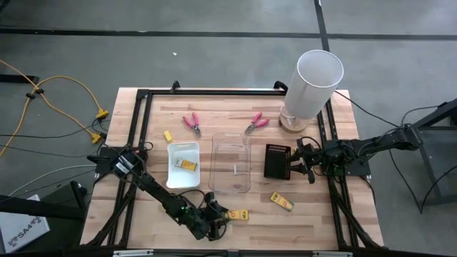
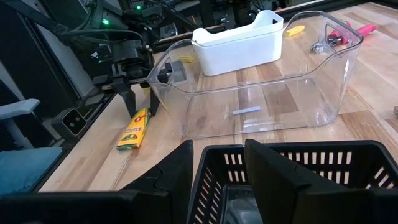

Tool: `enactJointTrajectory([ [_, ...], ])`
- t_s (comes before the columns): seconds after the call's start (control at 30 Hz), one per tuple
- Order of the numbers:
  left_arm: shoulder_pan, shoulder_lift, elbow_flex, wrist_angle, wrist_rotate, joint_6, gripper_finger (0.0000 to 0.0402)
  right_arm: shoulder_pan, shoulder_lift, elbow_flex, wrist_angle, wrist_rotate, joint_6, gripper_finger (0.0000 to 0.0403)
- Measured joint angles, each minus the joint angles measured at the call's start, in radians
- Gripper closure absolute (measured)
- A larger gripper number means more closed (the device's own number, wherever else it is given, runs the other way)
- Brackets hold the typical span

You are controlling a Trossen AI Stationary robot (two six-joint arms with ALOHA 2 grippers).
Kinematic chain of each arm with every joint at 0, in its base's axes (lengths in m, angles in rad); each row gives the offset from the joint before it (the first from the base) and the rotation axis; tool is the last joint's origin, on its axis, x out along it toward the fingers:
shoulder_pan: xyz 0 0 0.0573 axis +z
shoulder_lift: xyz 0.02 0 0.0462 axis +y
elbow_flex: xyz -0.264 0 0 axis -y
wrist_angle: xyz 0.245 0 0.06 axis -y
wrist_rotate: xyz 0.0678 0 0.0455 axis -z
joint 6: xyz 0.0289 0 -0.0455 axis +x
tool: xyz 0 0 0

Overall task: Pick & Place School Supplies
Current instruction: Put the crayon box into the white bin

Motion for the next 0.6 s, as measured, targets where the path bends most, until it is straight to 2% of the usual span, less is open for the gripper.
enactJointTrajectory([
  [0.2,0.0,0.0,-0.001,-0.003,0.001,-0.003,0.0236,0.0,0.0,0.0,0.0,0.0,0.0,0.0266],
  [0.6,-0.02,-0.004,-0.001,0.014,-0.008,0.03,0.0238,0.0,0.0,0.0,0.0,0.0,0.0,0.0266],
])
